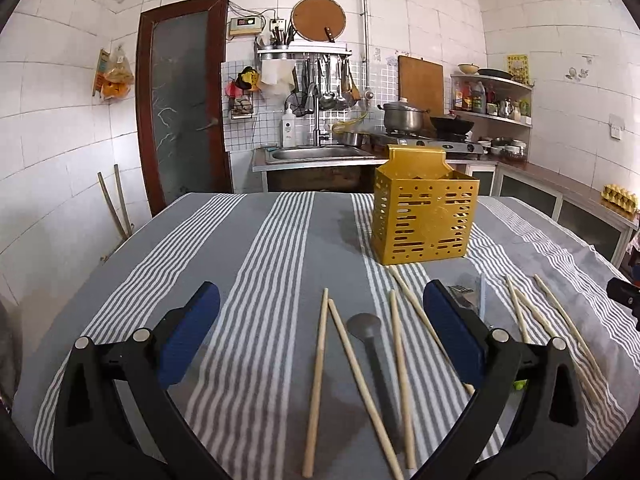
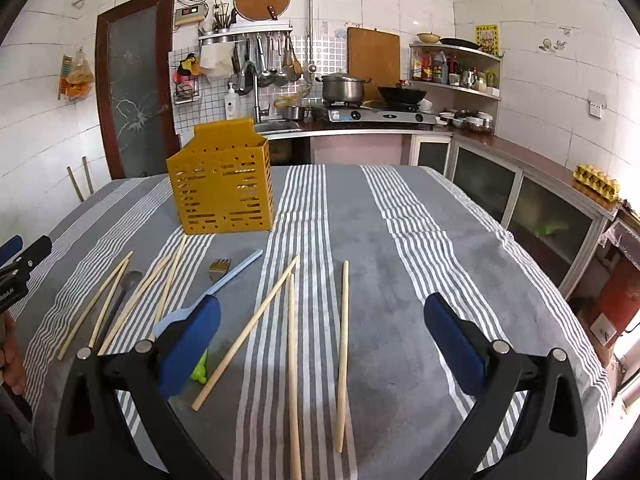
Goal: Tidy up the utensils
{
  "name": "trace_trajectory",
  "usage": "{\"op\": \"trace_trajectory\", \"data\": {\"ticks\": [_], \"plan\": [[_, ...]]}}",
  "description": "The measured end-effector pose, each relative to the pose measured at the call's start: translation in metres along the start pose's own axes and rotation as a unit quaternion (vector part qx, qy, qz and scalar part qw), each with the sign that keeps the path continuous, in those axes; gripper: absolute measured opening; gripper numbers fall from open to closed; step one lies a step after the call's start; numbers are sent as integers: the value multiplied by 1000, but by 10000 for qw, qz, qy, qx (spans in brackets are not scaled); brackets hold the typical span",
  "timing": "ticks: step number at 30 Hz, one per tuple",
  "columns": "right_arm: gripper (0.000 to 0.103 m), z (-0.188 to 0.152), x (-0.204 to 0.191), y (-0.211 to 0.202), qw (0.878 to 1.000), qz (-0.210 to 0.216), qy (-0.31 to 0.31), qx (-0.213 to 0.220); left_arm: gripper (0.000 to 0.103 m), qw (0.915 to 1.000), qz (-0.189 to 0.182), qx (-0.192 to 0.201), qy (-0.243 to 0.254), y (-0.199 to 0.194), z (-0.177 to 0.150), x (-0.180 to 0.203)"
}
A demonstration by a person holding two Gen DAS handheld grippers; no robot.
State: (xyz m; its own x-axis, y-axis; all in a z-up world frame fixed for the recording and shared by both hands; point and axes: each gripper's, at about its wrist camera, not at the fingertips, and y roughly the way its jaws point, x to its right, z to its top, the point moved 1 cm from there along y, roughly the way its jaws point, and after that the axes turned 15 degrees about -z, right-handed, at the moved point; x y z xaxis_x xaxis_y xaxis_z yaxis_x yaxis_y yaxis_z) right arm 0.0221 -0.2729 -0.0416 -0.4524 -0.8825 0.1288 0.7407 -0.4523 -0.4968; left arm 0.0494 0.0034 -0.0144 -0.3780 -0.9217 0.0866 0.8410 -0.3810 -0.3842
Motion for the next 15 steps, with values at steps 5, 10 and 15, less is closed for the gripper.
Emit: {"op": "trace_trajectory", "data": {"ticks": [5, 10, 15], "plan": [[99, 2, -7, 4, 9999, -39, -75, -76, 98, 9999, 1, -78, -81, 4, -2, -7], [99, 9, -11, 12, 9997, 60, -228, -22, 98, 9996, 212, -101, -161, 2, -4, -11], [99, 15, -14, 23, 9993, 221, -300, 7, 98, 9989, 375, -202, -197, 5, -4, -12]]}}
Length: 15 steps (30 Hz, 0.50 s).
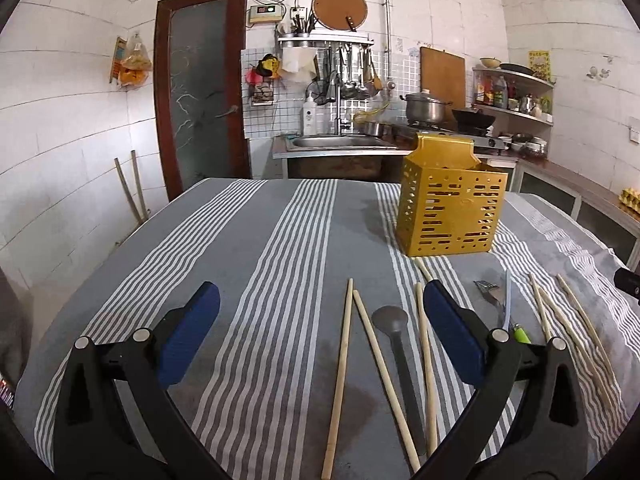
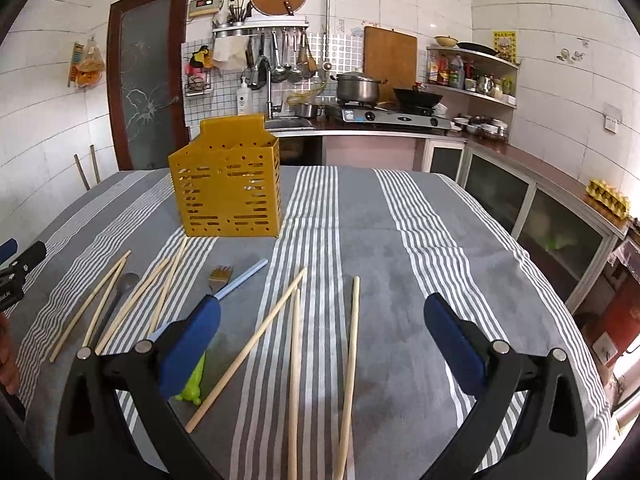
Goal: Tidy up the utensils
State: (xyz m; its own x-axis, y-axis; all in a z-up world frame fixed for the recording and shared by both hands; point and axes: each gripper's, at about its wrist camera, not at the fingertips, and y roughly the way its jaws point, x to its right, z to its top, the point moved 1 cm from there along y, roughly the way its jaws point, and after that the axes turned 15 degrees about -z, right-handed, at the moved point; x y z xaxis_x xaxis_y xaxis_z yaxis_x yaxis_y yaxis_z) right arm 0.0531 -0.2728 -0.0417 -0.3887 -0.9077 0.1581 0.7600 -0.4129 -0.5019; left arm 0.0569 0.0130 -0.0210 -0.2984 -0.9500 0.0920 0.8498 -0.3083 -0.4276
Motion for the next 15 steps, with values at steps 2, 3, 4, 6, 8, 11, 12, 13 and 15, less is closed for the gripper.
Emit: {"op": "trace_trajectory", "data": {"ticks": [2, 3, 4, 6, 8, 11, 12, 13, 15], "plan": [[99, 2, 0, 3, 10000, 58, 5, -14, 98, 10000, 46, -49, 31, 2, 0, 3], [99, 2, 0, 5, 10000, 84, 14, -26, 98, 10000, 55, -62, 14, 3, 1, 3], [99, 3, 0, 6, 9999, 109, 23, -29, 98, 10000, 52, -71, 7, 3, 0, 3], [99, 4, -1, 6, 9999, 128, 27, -9, 98, 9999, 82, -102, 27, 6, 1, 5], [99, 5, 0, 5, 9999, 143, 55, -8, 98, 9999, 68, -113, 26, 6, 1, 7], [99, 6, 3, 2, 9998, 172, 92, 14, 98, 9999, 36, -102, 34, 5, 2, 9], [99, 5, 3, 0, 9998, 161, 75, 24, 98, 9999, 37, -92, 54, 5, 1, 10], [99, 5, 2, -2, 9999, 151, 57, 32, 98, 9999, 25, -97, 62, 4, 1, 11], [99, 4, 3, -3, 9999, 142, 60, 32, 98, 9999, -7, -104, 55, 3, 2, 12]]}}
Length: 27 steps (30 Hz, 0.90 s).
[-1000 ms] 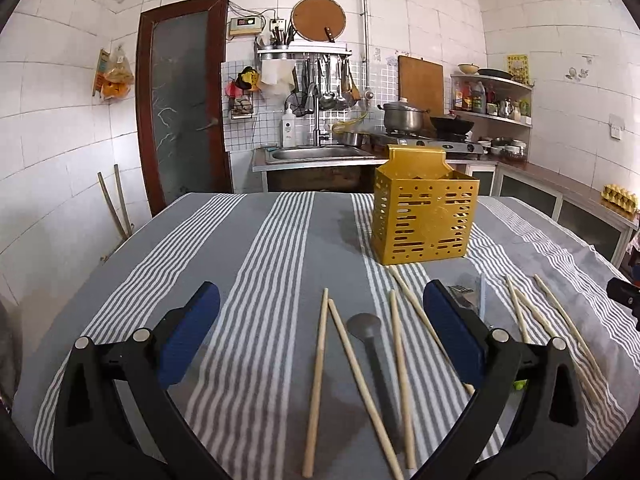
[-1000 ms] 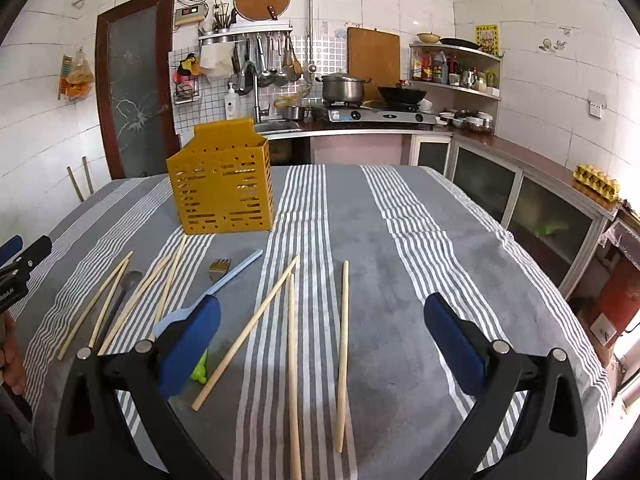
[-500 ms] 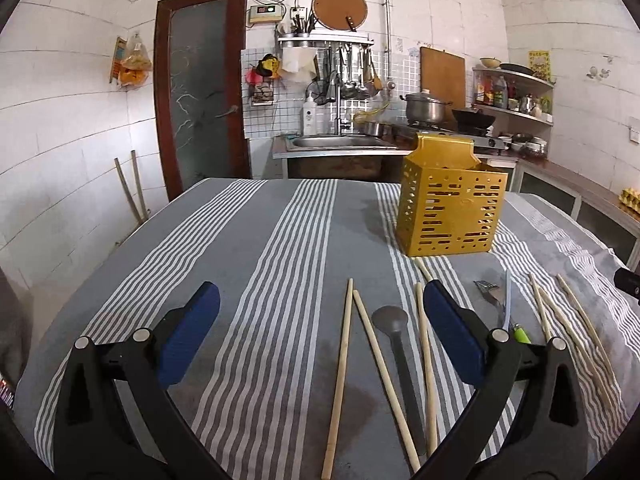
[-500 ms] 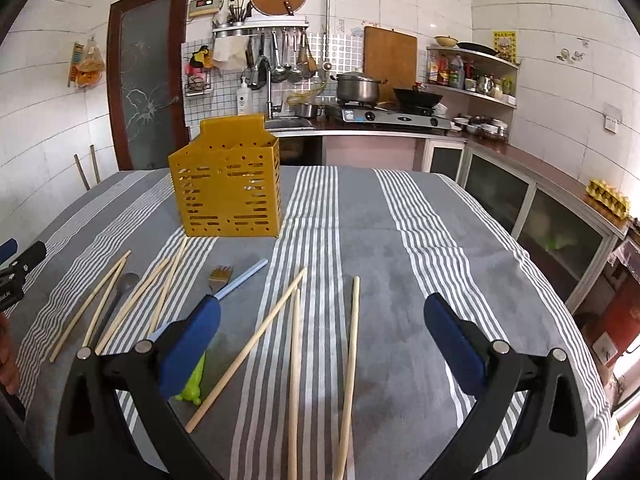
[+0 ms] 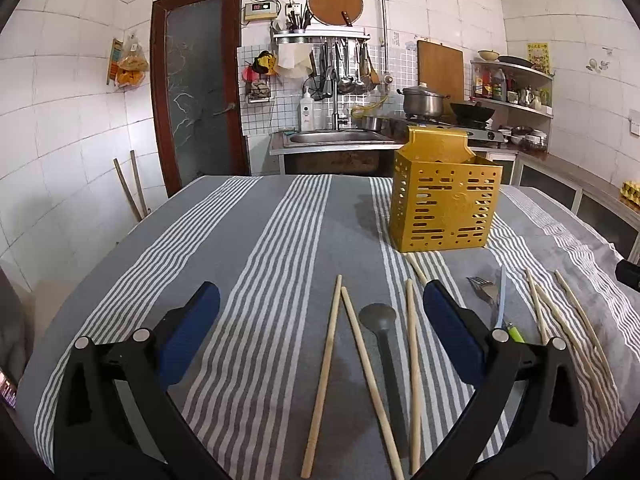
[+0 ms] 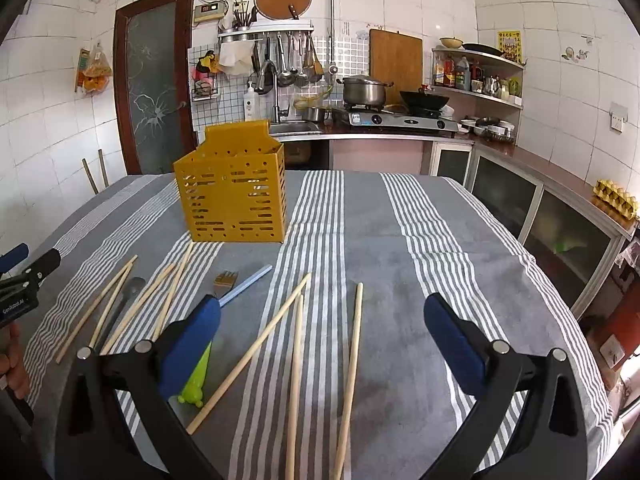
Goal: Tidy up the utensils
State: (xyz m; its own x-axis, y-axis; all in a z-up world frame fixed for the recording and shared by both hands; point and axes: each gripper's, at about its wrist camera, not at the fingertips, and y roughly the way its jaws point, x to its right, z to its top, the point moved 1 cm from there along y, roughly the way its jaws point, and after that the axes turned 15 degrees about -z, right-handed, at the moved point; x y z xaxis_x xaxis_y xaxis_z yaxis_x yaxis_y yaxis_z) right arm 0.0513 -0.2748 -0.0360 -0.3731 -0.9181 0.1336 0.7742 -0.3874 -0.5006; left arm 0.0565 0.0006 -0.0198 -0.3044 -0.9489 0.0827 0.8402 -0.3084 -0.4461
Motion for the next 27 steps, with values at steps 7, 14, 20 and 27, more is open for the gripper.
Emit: {"op": "trace_trajectory", "data": {"ticks": [7, 14, 20, 27], "plan": [[99, -3, 5, -6, 10000, -2, 45, 32, 98, 10000, 40, 20, 9, -6, -2, 2], [99, -4, 6, -13, 10000, 65, 22, 51, 98, 9999, 103, 62, -47, -15, 0, -2], [99, -7, 4, -18, 9999, 107, -6, 38, 98, 9999, 106, 53, -17, -20, 0, 0], [99, -6, 2, -21, 9999, 85, -54, 60, 98, 10000, 62, 53, 4, -22, 0, 1]]}}
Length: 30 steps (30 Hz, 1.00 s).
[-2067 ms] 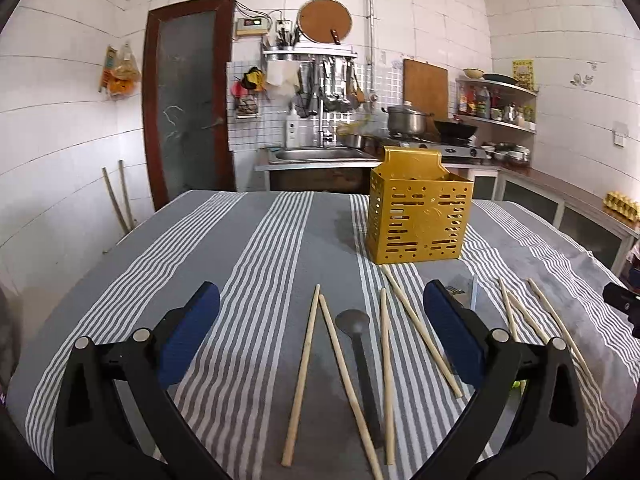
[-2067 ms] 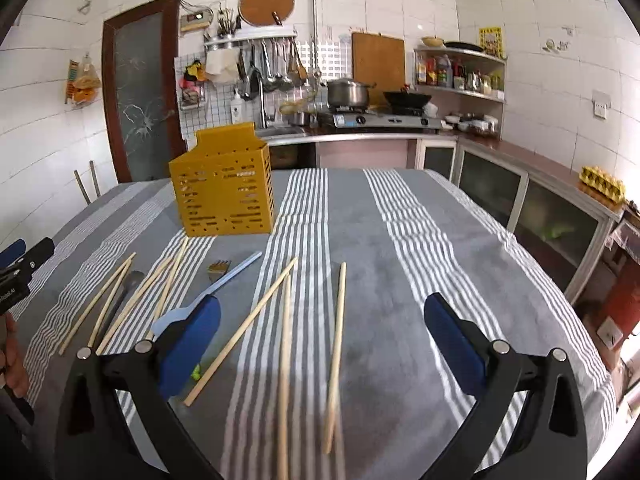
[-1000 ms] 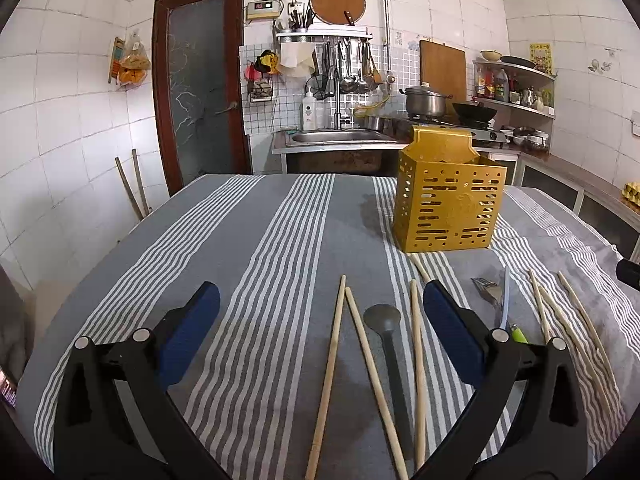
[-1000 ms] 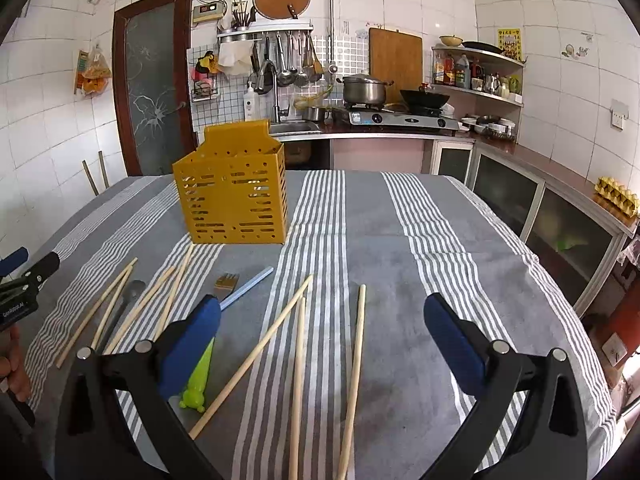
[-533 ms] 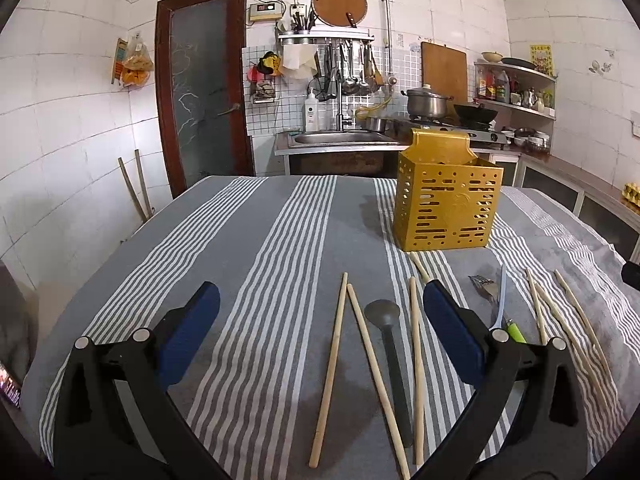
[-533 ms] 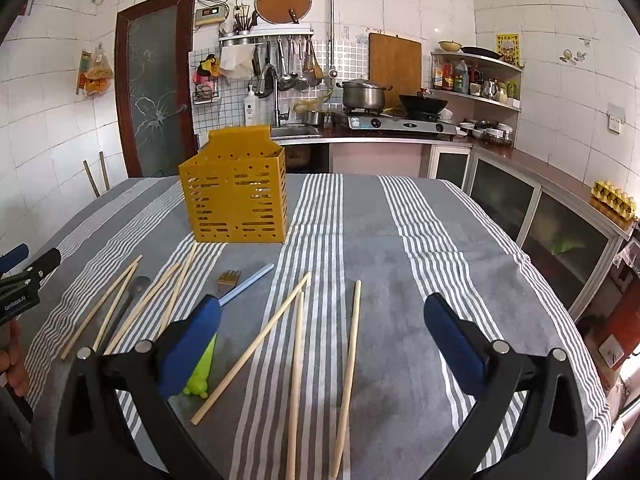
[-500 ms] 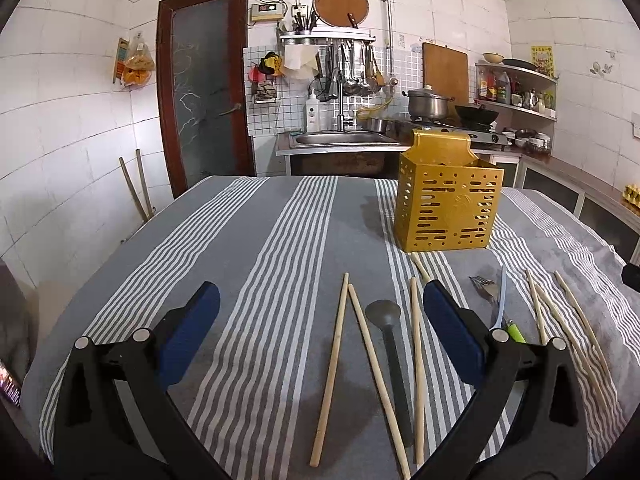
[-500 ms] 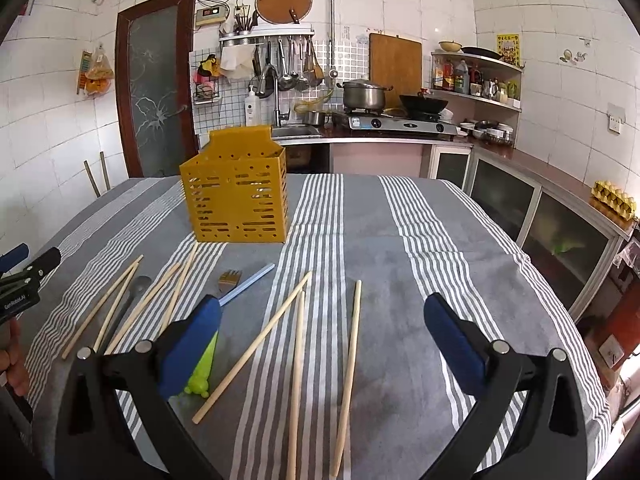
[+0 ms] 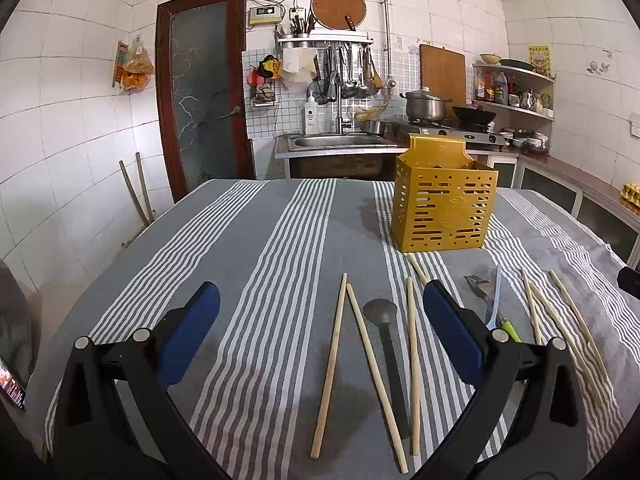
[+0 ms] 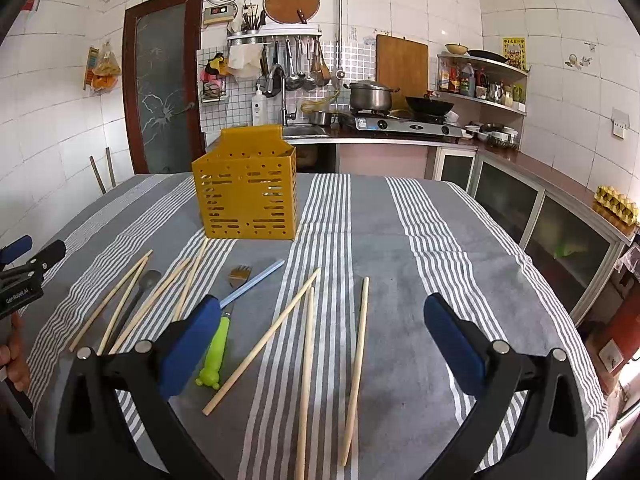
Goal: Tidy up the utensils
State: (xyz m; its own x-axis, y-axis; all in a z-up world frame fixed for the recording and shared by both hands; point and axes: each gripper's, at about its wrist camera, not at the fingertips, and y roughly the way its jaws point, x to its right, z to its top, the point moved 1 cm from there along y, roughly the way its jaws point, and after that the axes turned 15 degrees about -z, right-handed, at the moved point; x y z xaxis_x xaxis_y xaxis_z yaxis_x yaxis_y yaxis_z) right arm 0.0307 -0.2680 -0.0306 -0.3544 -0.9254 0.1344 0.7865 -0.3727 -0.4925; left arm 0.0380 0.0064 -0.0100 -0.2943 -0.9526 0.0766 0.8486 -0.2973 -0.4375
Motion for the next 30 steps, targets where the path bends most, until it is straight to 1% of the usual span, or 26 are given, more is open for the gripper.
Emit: {"op": "trace_trajectory", "data": {"ticks": [9, 15, 20, 24, 25, 27, 28, 30], "plan": [[99, 1, 1, 4, 10000, -22, 25, -76, 98, 10000, -31, -24, 8, 0, 2, 1], [99, 5, -1, 16, 9997, -24, 42, -235, 98, 9998, -149, -108, 0, 8, 7, 3], [99, 11, -3, 34, 9986, 97, 122, -510, 98, 9996, -212, -199, -17, 19, 12, 5], [98, 14, -14, 53, 9968, 137, 23, -790, 98, 9991, -261, -322, -60, 32, 19, 5], [97, 16, -17, 59, 9963, 149, -5, -844, 98, 9989, -286, -374, -77, 36, 20, 5], [87, 19, -21, 69, 9954, 162, -55, -943, 98, 9979, -377, -510, -131, 48, 24, 5], [85, 22, -25, 79, 9943, 183, -73, -1052, 98, 9976, -388, -561, -116, 54, 26, 6], [75, 25, -28, 92, 9923, 226, -63, -1217, 98, 9965, -453, -686, -119, 65, 29, 7]]}}
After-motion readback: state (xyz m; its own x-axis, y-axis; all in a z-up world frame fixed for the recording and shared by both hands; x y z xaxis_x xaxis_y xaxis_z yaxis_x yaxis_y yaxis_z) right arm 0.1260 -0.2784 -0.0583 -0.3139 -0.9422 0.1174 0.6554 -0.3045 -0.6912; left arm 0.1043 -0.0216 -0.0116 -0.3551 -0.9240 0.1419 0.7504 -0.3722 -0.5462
